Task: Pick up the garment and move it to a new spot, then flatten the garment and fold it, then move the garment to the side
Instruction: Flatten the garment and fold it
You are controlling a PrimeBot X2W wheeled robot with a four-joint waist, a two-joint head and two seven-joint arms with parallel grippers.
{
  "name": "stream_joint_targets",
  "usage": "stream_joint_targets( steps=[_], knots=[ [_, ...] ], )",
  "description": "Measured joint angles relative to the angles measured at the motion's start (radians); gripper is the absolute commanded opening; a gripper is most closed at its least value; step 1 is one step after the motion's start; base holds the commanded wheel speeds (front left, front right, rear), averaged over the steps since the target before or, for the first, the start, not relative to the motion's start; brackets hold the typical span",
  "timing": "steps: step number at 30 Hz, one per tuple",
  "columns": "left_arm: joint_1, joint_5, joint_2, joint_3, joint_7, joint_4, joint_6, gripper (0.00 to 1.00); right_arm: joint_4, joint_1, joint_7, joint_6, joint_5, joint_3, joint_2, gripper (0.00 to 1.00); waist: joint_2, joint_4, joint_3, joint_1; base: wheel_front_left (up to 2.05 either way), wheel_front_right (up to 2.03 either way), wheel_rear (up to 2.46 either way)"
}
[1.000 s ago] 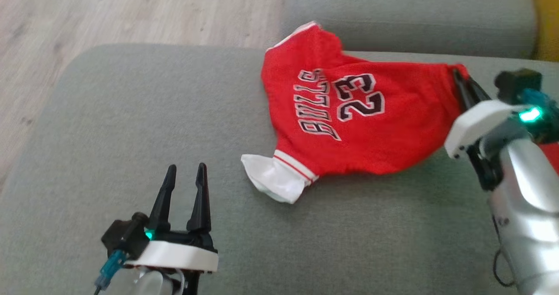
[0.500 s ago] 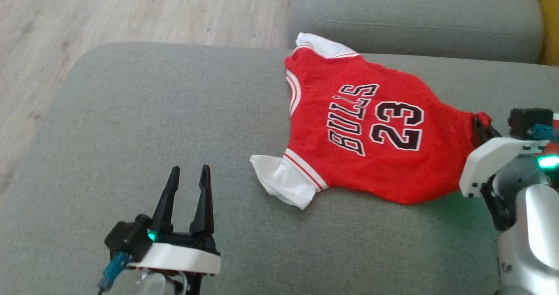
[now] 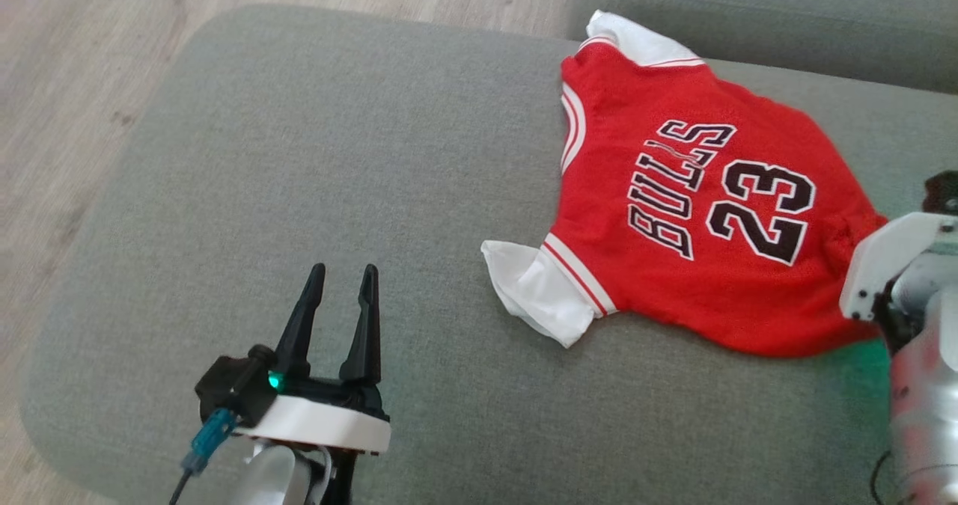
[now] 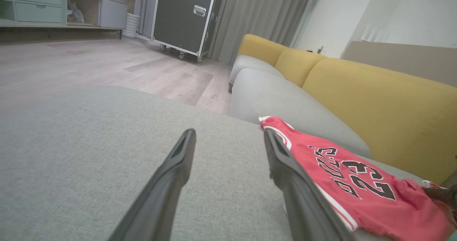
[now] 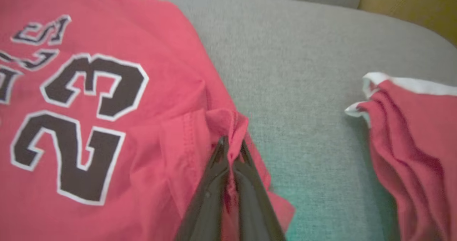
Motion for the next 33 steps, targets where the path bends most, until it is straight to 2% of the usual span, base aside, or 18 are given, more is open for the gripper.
stream_joint_targets(
  steps=[1, 8, 14, 23, 33],
  knots=[
    [0.0, 0.0, 0.0, 0.0, 0.0, 0.001, 0.0, 1.0, 0.029, -0.007, -0.001, 0.0, -0.019, -0.01, 0.0, 1.0, 0.0, 0.003, 0.004, 0.0, 0.0, 0.0, 0.0],
    [0.0, 0.0, 0.0, 0.004, 0.0, 0.003, 0.0, 1.0, 0.112, -0.06, -0.114, 0.0, -0.103, -0.019, 0.0, 1.0, 0.0, -0.023, 0.006, 0.0, 0.0, 0.0, 0.0],
    [0.0, 0.0, 0.0, 0.035, 0.0, -0.007, -0.001, 1.0, 0.118, -0.126, -0.277, 0.0, -0.082, -0.014, 0.021, 1.0, 0.0, -0.086, -0.011, -0.0002, 0.0, 0.0, 0.0],
    [0.001, 0.0, 0.0, 0.077, 0.0, -0.03, -0.001, 1.0, 0.031, -0.098, -0.516, 0.0, 0.078, 0.134, 0.062, 1.0, 0.0, -0.212, -0.053, -0.0002, 0.0, 0.0, 0.0],
    [0.006, 0.002, -0.001, 0.096, 0.0, -0.029, 0.001, 1.0, -0.189, 0.248, -0.579, 0.0, 0.309, 0.316, 0.076, 1.0, 0.0, -0.308, -0.074, -0.0003, 0.0, 0.0, 0.0]
  ],
)
